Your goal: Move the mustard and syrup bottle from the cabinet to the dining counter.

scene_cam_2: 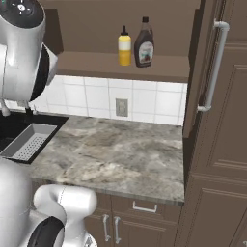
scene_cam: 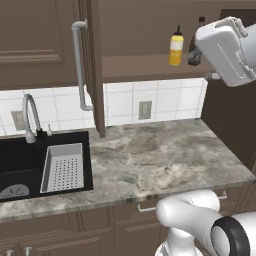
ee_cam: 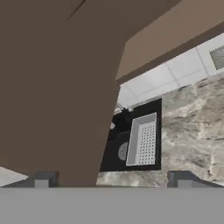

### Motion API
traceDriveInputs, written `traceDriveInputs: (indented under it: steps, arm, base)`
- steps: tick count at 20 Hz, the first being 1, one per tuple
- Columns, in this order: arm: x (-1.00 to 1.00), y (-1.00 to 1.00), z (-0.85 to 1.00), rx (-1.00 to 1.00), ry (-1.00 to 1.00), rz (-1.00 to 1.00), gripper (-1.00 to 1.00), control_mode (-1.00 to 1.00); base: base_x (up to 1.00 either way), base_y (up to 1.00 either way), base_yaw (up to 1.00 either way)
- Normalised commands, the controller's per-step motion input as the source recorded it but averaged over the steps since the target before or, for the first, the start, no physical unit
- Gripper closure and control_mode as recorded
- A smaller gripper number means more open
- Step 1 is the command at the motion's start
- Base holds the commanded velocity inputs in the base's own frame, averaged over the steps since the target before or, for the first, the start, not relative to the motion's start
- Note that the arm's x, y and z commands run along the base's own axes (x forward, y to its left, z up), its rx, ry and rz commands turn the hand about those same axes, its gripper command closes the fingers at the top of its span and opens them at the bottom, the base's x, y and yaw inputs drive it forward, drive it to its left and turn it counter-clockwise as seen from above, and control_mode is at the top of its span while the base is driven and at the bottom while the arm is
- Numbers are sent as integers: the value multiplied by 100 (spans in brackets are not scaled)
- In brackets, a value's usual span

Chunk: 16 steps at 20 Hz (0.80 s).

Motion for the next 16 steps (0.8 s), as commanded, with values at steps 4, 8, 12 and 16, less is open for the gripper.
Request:
traceDriveInputs:
  steps: [4,8,12,16]
  arm:
    - [0,-21,0,-37,-40,-14,-100,-100]
    - [8,-22,0,-33,-37,-21,-100,-100]
    - [22,-13,0,-30,-28,-27,-100,-100]
    - [26,-10,2,-27,-14,-30,-100,-100]
  base:
    - [0,0,0]
    - [0,0,0]
    - [0,0,0]
    - [0,0,0]
